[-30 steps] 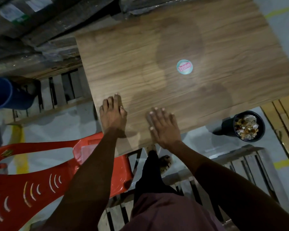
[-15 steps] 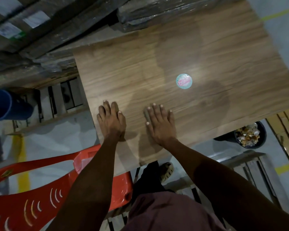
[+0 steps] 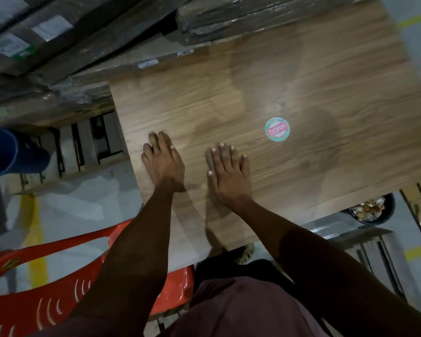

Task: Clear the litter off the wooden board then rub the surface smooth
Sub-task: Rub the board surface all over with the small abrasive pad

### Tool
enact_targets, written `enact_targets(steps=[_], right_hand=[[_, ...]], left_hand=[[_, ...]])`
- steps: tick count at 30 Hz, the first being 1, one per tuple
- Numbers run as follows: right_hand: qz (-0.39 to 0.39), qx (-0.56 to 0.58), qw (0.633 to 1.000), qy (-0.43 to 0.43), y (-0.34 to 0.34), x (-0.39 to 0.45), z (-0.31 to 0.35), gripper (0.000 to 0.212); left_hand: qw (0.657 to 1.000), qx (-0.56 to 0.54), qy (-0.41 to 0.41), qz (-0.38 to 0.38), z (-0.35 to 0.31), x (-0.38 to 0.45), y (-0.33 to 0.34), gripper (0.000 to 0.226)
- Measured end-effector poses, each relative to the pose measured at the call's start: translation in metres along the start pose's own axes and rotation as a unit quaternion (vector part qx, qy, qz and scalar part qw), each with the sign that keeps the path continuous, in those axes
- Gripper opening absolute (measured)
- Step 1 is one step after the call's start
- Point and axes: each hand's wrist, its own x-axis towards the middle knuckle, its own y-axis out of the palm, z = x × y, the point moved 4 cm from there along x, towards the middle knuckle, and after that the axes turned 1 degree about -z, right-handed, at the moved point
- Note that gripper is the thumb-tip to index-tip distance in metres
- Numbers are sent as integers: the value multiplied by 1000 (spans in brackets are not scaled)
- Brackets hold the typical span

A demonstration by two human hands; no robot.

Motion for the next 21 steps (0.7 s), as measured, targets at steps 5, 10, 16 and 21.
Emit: enact_targets(steps=[5,10,16,21], right_hand=[[38,-34,986,-160,9,-6,32,68],[3,-25,994,-104,5,15,19,66],[-1,13,1000,13,-3,52,15,66],[38,-18,984,-175,-4,51,34,66]], left_hand=[[999,-42,-9,-28,-2,-3,3,40],[998,-31,-25,-44,-3,-3,-2,37],[990,-34,-72,-118,-14,22,-13,32],[985,-16,-143,-96,-16,32,-2,40]])
